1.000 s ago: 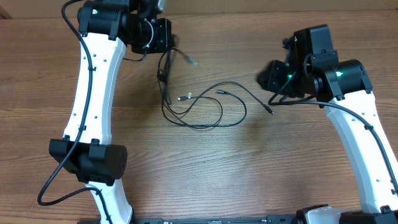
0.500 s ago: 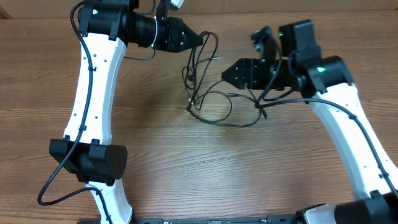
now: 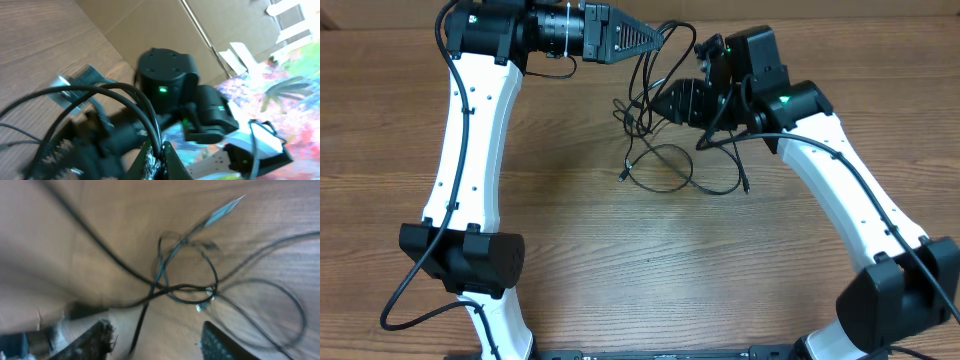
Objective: Untangle cables
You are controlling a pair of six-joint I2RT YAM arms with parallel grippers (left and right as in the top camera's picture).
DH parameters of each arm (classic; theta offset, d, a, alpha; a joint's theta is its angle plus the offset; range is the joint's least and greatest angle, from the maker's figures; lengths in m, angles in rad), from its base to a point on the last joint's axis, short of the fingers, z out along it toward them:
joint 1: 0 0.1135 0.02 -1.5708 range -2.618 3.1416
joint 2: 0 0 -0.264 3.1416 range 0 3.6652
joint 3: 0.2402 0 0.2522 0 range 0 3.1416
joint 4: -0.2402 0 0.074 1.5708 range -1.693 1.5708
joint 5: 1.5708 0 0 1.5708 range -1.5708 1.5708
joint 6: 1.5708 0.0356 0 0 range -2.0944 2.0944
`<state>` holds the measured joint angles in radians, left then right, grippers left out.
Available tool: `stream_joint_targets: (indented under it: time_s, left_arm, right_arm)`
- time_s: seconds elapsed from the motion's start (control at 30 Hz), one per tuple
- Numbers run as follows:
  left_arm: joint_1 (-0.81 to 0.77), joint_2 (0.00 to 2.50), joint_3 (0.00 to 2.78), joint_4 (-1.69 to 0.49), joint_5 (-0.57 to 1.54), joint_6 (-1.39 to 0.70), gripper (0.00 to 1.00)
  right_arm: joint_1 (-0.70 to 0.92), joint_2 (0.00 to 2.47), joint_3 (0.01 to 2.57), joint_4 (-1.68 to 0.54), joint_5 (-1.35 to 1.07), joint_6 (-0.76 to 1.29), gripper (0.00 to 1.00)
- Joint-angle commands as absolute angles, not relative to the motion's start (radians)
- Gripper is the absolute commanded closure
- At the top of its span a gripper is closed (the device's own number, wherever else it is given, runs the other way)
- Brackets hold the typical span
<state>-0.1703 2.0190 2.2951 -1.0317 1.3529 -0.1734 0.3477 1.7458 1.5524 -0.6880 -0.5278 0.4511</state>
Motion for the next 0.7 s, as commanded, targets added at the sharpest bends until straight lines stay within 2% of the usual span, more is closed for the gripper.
stream_joint_targets:
  time_s: [0.0, 0.17, 0.37, 0.43, 0.47, 0.67]
  left_arm:
    - [-0.173, 1.984, 2.314, -1.022, 1.42, -0.219, 0.96]
    - [-0.173, 1.984, 2.314, -0.965, 1.469, -0.257, 0.96]
    - [-0.14, 1.981, 2.315, -0.714, 1.497, -0.5, 0.96]
    - [-0.121, 1.98, 2.315, -0.579, 1.496, -0.623, 0.96]
    - [-0.104, 1.98, 2.315, -0.406, 1.494, -0.778, 0.96]
    - [-0.084, 1.98, 2.315, 0.27, 1.473, -1.302, 0.96]
  right_arm:
    - [0.347, 1.788, 1.556, -0.616, -0.393, 0.631, 0.47]
    - [0.347, 1.845, 1.556, -0.582, -0.329, 0.678, 0.5]
    - [0.347, 1.887, 1.556, -0.71, -0.263, 0.675, 0.56]
    - [0.342, 1.888, 1.556, -0.772, -0.231, 0.649, 0.57]
    - [0.334, 1.888, 1.556, -0.834, -0.198, 0.619, 0.57]
    - [0.274, 1.887, 1.556, -0.953, -0.218, 0.501, 0.57]
